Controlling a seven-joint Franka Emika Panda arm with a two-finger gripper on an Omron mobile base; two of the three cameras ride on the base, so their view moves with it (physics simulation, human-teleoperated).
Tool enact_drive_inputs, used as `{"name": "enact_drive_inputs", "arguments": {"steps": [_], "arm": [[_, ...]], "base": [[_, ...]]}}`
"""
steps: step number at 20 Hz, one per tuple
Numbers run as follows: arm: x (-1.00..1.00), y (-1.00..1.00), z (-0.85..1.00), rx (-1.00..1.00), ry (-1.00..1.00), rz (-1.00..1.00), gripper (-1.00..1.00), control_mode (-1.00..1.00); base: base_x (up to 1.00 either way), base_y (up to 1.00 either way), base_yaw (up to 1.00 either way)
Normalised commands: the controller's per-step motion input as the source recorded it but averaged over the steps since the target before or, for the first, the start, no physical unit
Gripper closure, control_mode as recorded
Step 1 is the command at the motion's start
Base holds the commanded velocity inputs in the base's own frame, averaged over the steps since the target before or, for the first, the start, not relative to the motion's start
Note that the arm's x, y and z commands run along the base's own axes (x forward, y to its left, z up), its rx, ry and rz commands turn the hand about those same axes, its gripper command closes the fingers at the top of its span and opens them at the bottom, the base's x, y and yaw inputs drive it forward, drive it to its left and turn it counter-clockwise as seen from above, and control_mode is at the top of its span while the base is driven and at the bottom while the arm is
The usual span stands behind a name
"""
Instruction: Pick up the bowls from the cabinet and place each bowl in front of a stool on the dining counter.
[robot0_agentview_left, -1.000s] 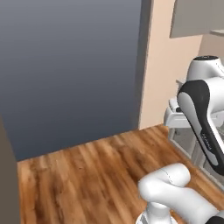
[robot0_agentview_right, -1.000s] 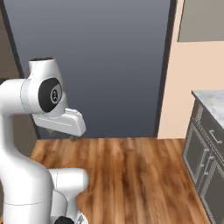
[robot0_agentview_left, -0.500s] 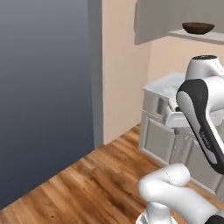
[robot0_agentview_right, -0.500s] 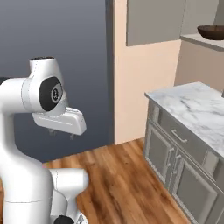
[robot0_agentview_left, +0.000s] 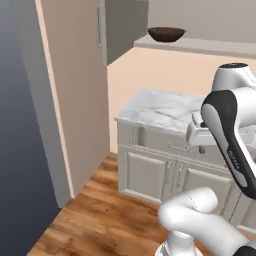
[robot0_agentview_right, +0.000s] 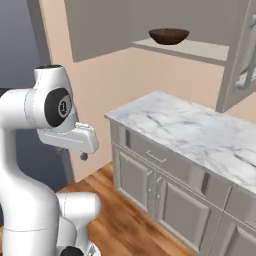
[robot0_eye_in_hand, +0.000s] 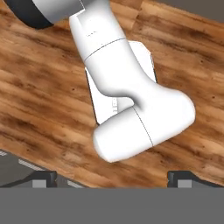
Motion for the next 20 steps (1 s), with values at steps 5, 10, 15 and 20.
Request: {"name": "enact_drive_inputs", "arguments": {"steps": [5, 10, 15, 20], "arm": [[0.0, 0.0, 0.0, 0.0, 0.0, 0.0, -1.0, 1.0], [0.0, 0.0, 0.0, 0.0, 0.0, 0.0, -1.0, 1.0], [0.0, 0.0, 0.0, 0.0, 0.0, 0.0, -1.0, 1.0], [0.0, 0.0, 0.0, 0.0, 0.0, 0.0, -1.0, 1.0]], "base": [[0.88, 0.14, -0.66], [0.99, 0.02, -0.47], [0.78, 0.27, -0.28], [0.52, 0.42, -0.15]]}}
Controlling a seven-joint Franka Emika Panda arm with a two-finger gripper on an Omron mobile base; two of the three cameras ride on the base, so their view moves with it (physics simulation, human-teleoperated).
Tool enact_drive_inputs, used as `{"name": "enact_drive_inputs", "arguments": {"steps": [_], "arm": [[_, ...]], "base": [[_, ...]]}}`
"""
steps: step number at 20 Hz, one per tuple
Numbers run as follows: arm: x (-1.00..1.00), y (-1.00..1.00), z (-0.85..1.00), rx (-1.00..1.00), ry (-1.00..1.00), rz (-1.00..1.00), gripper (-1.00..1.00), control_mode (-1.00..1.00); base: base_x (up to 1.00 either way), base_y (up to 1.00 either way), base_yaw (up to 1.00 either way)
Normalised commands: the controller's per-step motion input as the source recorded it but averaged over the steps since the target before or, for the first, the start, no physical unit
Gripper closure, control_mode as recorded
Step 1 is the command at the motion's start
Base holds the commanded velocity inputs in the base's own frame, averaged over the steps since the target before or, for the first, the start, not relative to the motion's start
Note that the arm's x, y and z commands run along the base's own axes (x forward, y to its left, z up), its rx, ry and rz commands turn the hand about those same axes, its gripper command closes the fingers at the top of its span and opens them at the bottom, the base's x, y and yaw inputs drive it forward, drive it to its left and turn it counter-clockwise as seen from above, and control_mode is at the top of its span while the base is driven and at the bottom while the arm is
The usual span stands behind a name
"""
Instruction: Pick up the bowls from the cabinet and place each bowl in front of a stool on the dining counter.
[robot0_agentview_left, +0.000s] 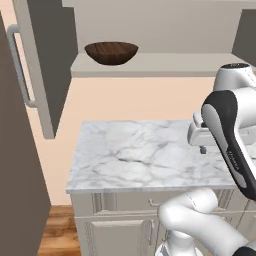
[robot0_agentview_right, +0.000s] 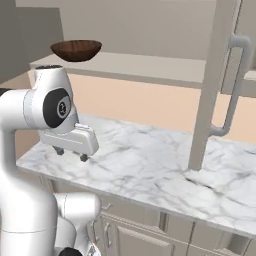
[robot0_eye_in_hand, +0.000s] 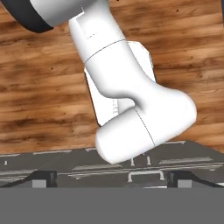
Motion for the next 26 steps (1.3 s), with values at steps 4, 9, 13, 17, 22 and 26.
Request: {"name": "enact_drive_inputs", "arguments": {"steps": [4, 9, 13, 17, 22, 26], "arm": [[0.0, 0.0, 0.0, 0.0, 0.0, 0.0, -1.0, 1.0], [0.0, 0.0, 0.0, 0.0, 0.0, 0.0, -1.0, 1.0], [0.0, 0.0, 0.0, 0.0, 0.0, 0.0, -1.0, 1.0], [0.0, 0.0, 0.0, 0.0, 0.0, 0.0, -1.0, 1.0], [0.0, 0.0, 0.0, 0.0, 0.0, 0.0, -1.0, 1.0], [0.0, 0.0, 0.01, 0.0, 0.0, 0.0, -1.0, -1.0]], "base": [[0.44, 0.41, -0.1], [0.63, 0.3, -0.1], [0.65, 0.29, -0.09], [0.42, 0.3, -0.07], [0.1, 0.07, -0.01], [0.0, 0.0, 0.0]]}}
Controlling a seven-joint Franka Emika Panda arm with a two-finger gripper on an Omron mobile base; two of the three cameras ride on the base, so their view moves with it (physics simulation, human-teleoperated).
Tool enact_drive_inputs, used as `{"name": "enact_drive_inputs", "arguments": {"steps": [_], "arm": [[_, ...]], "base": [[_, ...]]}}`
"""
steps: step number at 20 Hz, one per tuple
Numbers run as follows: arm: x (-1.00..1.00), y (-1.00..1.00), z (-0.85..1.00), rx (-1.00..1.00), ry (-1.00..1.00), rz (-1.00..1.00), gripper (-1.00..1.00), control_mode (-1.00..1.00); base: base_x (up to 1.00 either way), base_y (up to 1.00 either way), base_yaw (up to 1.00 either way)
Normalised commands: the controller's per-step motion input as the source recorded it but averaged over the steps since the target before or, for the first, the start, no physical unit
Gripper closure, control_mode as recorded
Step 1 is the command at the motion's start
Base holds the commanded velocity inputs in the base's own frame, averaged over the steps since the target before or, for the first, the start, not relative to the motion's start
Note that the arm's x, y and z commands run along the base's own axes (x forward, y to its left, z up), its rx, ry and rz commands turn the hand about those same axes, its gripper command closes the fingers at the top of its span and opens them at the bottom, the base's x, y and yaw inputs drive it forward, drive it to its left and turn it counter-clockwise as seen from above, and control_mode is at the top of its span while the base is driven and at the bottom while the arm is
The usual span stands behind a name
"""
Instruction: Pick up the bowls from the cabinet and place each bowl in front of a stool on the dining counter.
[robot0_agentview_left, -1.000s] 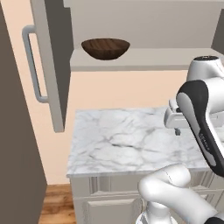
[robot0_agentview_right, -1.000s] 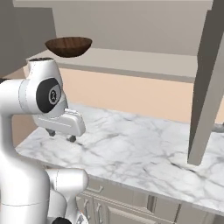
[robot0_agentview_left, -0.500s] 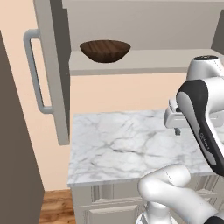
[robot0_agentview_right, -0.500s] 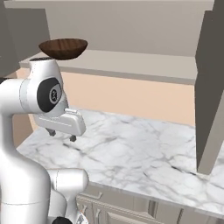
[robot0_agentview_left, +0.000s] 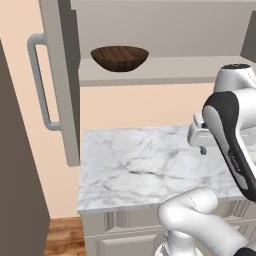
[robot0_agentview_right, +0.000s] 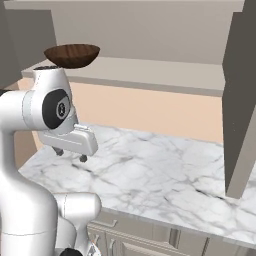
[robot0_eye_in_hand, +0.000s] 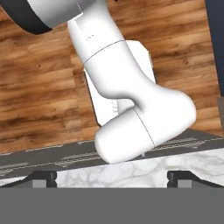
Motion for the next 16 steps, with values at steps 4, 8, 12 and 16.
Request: {"name": "enact_drive_inputs", "arguments": {"steps": [4, 8, 12, 16], "arm": [[0.0, 0.0, 0.23, 0.35, -0.18, -0.01, -1.0, -1.0], [0.05, 0.27, 0.42, 0.45, -0.16, -0.1, -1.0, -1.0], [0.0, 0.48, 0.6, 0.31, -0.36, -0.14, -1.0, -1.0], [0.08, 0.19, 0.81, 0.04, -0.31, -0.19, -1.0, -1.0]], "base": [[0.0, 0.0, 0.0], [0.0, 0.0, 0.0], [0.0, 0.0, 0.0], [0.0, 0.0, 0.0]]}}
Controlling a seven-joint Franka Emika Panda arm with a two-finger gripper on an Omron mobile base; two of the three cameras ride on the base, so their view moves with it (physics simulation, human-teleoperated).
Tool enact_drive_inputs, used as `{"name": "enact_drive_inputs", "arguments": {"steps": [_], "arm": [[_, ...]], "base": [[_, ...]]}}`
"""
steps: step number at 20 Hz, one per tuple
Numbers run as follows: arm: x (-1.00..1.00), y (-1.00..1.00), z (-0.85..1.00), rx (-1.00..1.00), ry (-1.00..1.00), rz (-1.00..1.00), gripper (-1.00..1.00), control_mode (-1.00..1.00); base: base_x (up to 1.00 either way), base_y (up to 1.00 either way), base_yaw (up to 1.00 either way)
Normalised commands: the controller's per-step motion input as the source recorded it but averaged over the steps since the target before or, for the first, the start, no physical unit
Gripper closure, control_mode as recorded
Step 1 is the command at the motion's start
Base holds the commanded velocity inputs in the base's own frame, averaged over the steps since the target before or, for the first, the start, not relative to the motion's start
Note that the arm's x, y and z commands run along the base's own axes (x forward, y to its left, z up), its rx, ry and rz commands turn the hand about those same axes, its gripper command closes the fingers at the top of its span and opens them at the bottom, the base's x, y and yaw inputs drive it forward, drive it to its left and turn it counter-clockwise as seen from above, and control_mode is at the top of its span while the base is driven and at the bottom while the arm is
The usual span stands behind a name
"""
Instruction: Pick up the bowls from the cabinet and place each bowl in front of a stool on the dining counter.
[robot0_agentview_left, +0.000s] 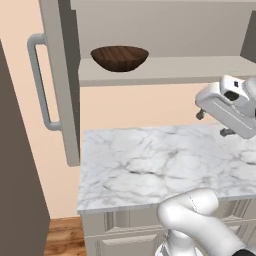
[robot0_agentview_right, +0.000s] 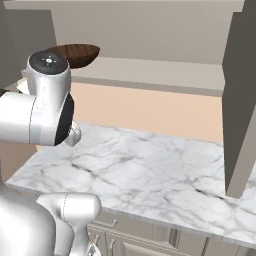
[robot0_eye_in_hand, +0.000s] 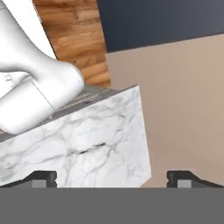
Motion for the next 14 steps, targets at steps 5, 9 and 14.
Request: {"name": "enact_drive_inputs", "arguments": {"steps": [5, 9, 14], "arm": [[0.45, -0.01, 0.98, 0.22, -0.15, -0.19, -1.0, -1.0], [0.51, -0.14, 0.54, 0.47, 0.18, -0.16, -1.0, -1.0], [0.33, -0.02, 0.27, 0.67, 0.14, -0.18, -1.0, -1.0]], "base": [[0.0, 0.0, 0.0], [0.0, 0.0, 0.0], [0.0, 0.0, 0.0]]}}
